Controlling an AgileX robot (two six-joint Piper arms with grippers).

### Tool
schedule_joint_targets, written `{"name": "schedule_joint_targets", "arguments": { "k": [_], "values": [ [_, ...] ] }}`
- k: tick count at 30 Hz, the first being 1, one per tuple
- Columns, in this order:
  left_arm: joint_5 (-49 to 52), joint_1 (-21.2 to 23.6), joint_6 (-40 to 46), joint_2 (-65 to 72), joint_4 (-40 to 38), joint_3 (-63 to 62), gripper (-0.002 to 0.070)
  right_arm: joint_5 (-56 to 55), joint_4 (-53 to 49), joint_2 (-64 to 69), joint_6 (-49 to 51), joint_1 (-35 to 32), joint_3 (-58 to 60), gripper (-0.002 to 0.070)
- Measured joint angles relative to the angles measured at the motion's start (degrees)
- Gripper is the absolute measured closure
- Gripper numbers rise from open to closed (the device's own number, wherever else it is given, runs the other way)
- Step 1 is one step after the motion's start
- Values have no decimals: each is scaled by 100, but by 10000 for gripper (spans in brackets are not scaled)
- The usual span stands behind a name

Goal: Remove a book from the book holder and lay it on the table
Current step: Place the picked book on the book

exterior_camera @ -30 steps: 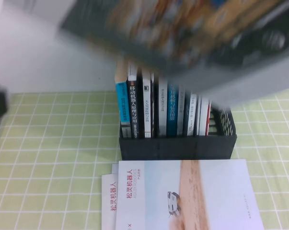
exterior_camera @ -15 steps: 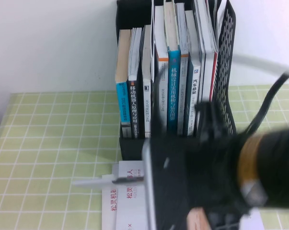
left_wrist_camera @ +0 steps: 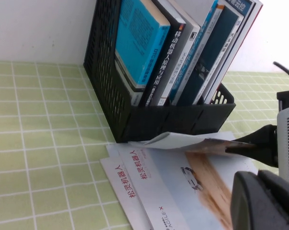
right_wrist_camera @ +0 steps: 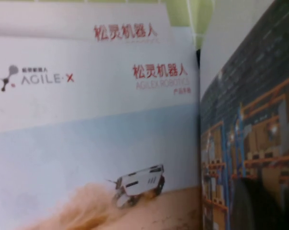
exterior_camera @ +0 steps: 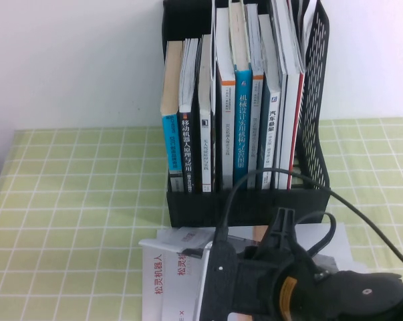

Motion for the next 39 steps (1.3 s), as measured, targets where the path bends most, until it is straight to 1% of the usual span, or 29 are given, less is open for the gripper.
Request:
{"name": "schedule_joint_targets", "arguments": {
  "k": [3,8,11,12,14,17,19,22,24,27,30,32,35,39],
  "values": [
    [30,0,0,0,-11,0,678,-67,-13,80,-18,0,0,657],
    [41,0,0,-4,-22,0,678,-537,23,92,-62,-8,0,657],
    [41,0,0,-4,-29,0,678,-727,594,92,-70,-8,-24,652],
    [41,0,0,-4,-29,0,678,-705,912,92,-118,-8,-49,639],
    [53,0,0,-4,-34,0,678,-496,1542,92,-300,-8,-134,585],
    [115,0,0,-4,-34,0,678,67,2574,92,-792,-8,-321,460],
    [128,0,0,-4,-34,0,678,507,3219,92,-1045,-8,-475,361],
    [138,0,0,-4,-44,0,678,1133,3642,102,-1312,-8,-727,257],
    [138,0,0,-4,-44,0,678,1480,3756,148,-1660,-8,-873,227],
    [138,0,0,-4,-44,0,678,2099,4120,261,-2441,-8,-1101,211],
    [152,0,0,-4,-44,0,678,2882,5003,411,-3584,-102,-1415,207],
    [164,0,0,-4,-44,0,678,3117,5575,439,-4165,-206,-1604,206],
    [285,0,15,-4,-44,0,678,3229,6098,419,-4736,-360,-1932,206],
    [627,0,215,-4,-44,0,678,3301,6438,222,-5166,-544,-2480,211]
  ]
}}
